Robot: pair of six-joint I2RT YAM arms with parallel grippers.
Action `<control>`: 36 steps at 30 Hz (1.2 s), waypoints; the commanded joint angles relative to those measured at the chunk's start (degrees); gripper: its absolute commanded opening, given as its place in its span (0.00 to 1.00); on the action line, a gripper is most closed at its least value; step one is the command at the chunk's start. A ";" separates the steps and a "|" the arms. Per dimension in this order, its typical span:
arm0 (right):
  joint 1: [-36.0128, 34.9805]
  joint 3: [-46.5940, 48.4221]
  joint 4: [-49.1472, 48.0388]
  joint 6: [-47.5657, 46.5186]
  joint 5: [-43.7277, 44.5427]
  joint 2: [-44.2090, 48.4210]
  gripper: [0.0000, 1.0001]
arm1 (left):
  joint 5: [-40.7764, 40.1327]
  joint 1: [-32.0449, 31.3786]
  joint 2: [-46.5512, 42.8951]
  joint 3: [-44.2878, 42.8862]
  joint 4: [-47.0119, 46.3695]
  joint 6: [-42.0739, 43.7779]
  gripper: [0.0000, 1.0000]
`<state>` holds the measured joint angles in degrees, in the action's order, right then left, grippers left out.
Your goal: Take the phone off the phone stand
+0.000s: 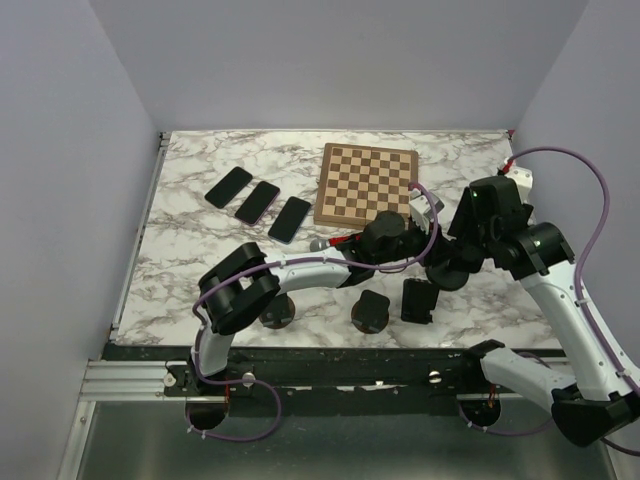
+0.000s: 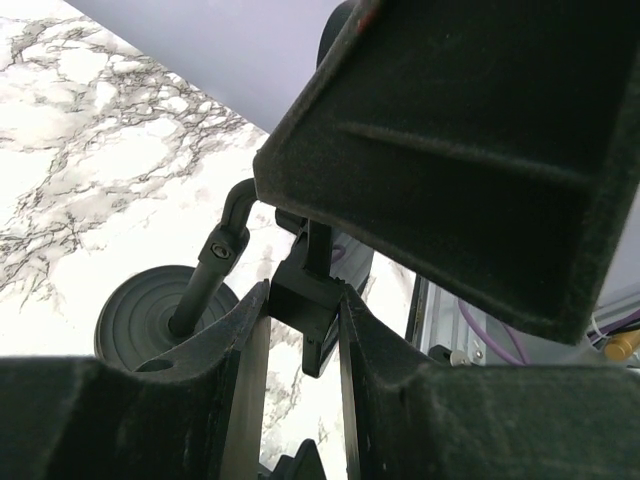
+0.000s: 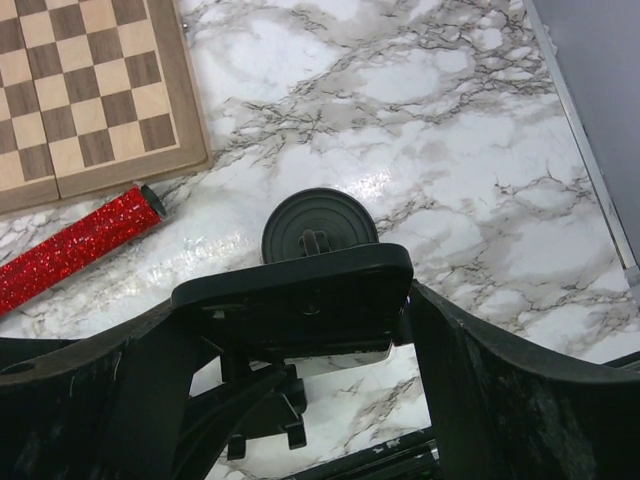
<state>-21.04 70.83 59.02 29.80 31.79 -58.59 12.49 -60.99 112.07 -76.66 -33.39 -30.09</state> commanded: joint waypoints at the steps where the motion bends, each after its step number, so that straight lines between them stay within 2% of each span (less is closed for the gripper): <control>1: -0.13 -1.98 -3.39 -4.44 -1.20 1.48 0.89 | -1.93 0.09 -2.95 0.90 0.17 0.90 0.03; 3: -0.14 -2.42 -4.11 -5.23 -0.40 1.28 0.95 | -1.68 0.13 -3.12 0.82 0.38 1.15 0.03; 10: -0.14 -3.53 -6.64 -5.65 0.32 1.35 0.92 | -1.02 0.09 -2.74 0.47 0.43 0.82 0.03; 13: -0.14 -4.32 -8.21 -6.61 0.55 2.01 0.83 | -0.69 0.11 -2.74 0.53 0.51 0.91 0.03; 15: -0.14 -5.50 -10.37 -8.57 -0.71 2.96 0.70 | 0.61 0.08 -2.63 0.34 0.72 0.74 0.03; 17: -0.13 -6.28 -12.18 -10.03 -1.23 4.32 0.56 | 4.24 0.47 -2.69 -0.18 1.35 -0.42 0.15; 19: -0.14 -6.57 -13.09 -11.20 -2.05 5.17 0.44 | 10.18 1.50 -3.07 0.23 0.26 -3.25 0.34; 20: -0.14 -6.71 -13.48 -11.83 -2.53 5.46 0.40 | 11.88 2.10 -3.57 0.67 0.07 -4.54 0.41; 23: -0.14 -7.27 -13.89 -12.79 -4.18 5.47 0.29 | 16.67 3.41 -5.03 1.64 0.67 -4.35 0.53; 25: -0.10 -7.58 -13.83 -12.75 -5.01 4.99 0.19 | 19.56 4.29 -5.37 1.35 2.12 -3.42 0.58; 27: -0.14 -7.81 -13.68 -12.77 -5.25 4.59 0.04 | 22.72 5.40 -5.12 0.97 3.14 -3.09 0.59; 28: -0.14 -7.81 -13.60 -12.76 -5.16 4.58 0.01 | 23.52 5.82 -4.96 1.18 2.99 -3.08 0.57; 33: -0.12 -6.74 -12.98 -12.17 -5.74 4.32 0.01 | 25.09 6.59 -3.58 -0.66 4.46 -1.69 0.45; 36: -0.14 -6.11 -12.63 -11.67 -5.64 4.01 0.01 | 25.78 6.46 -1.82 -1.93 3.40 -3.16 0.45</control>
<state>-21.04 63.57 47.97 17.91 28.21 -54.02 34.22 -54.17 108.73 -75.85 -29.85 -32.80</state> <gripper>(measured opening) 0.792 0.445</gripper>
